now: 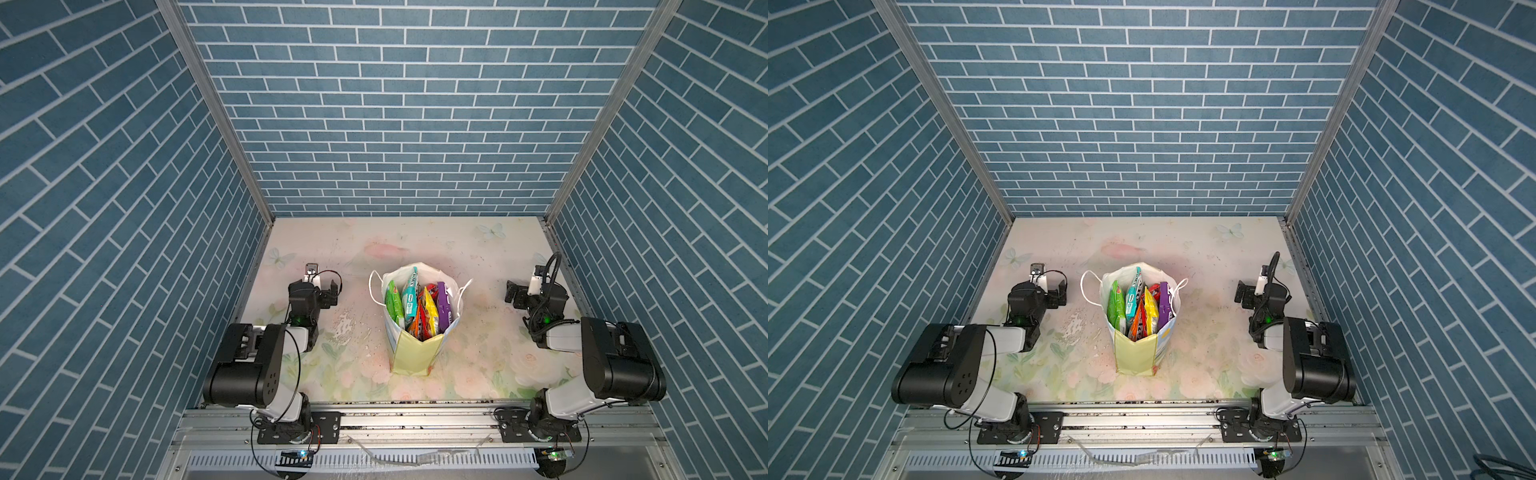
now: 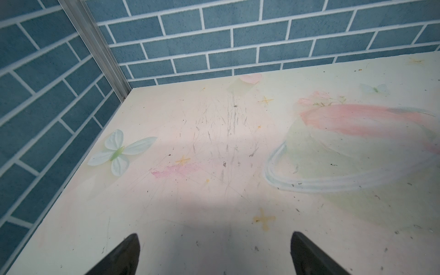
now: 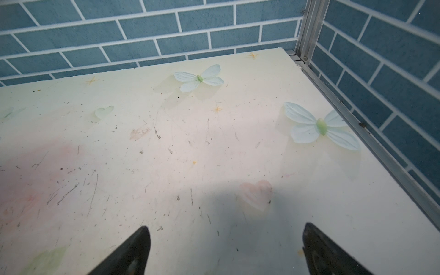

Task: Take the snacks out of the paper bag
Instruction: Pick up the snack from the paper bag.

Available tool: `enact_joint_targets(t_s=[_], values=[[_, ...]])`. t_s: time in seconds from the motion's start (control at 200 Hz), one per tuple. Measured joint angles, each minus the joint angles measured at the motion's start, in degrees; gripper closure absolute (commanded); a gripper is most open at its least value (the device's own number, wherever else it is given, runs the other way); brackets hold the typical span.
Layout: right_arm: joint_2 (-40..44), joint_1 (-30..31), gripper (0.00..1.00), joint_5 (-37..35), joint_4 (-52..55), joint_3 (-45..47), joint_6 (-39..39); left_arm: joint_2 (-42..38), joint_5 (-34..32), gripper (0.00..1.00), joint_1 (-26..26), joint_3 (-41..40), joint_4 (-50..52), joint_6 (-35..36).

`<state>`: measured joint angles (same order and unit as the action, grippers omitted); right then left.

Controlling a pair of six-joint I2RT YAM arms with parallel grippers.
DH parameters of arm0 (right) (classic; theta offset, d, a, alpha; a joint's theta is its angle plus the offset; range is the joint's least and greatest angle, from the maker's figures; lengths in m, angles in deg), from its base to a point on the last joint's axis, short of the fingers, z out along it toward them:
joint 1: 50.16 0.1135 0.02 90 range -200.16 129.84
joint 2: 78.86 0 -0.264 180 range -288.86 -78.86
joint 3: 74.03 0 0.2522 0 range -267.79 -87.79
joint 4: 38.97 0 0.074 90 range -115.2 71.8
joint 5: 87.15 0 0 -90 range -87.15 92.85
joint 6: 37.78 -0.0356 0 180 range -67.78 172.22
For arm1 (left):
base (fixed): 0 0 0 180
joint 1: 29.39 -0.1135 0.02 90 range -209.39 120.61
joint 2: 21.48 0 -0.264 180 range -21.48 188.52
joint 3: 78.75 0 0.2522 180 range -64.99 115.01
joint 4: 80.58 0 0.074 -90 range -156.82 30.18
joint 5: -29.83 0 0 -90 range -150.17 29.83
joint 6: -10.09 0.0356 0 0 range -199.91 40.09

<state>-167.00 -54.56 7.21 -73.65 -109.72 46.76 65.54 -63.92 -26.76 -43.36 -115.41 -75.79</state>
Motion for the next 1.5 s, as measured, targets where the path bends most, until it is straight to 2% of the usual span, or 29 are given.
enact_joint_targets(t_s=[1.115,1.145,1.215,1.25,1.335,1.395,1.5], values=[[0.0,0.0,0.01,0.0,0.0,0.0,0.0,0.0,0.0,0.01,0.0,0.0,0.0,0.0],[0.0,0.0,0.04,0.0,0.0,0.0,0.0,0.0,0.0,0.00,0.0,0.0,0.0,0.0],[0.0,0.0,0.23,0.0,0.0,0.0,0.3,0.0,0.3,0.00,0.0,0.0,0.1,0.0],[0.0,-0.1,0.28,0.0,0.0,0.0,0.5,0.0,0.7,0.01,0.0,0.2,0.4,0.2],[0.1,-0.3,0.27,0.0,0.6,-0.1,0.4,0.0,1.7,0.00,-0.2,1.1,1.9,0.4],[1.2,-0.6,0.27,-0.4,3.6,-0.8,0.3,-0.8,2.6,0.01,-0.4,3.8,7.5,0.5],[7.8,-1.4,0.28,-2.1,12.6,-3.6,-0.4,-2.8,4.1,0.17,-0.6,14.1,21.7,0.3]])
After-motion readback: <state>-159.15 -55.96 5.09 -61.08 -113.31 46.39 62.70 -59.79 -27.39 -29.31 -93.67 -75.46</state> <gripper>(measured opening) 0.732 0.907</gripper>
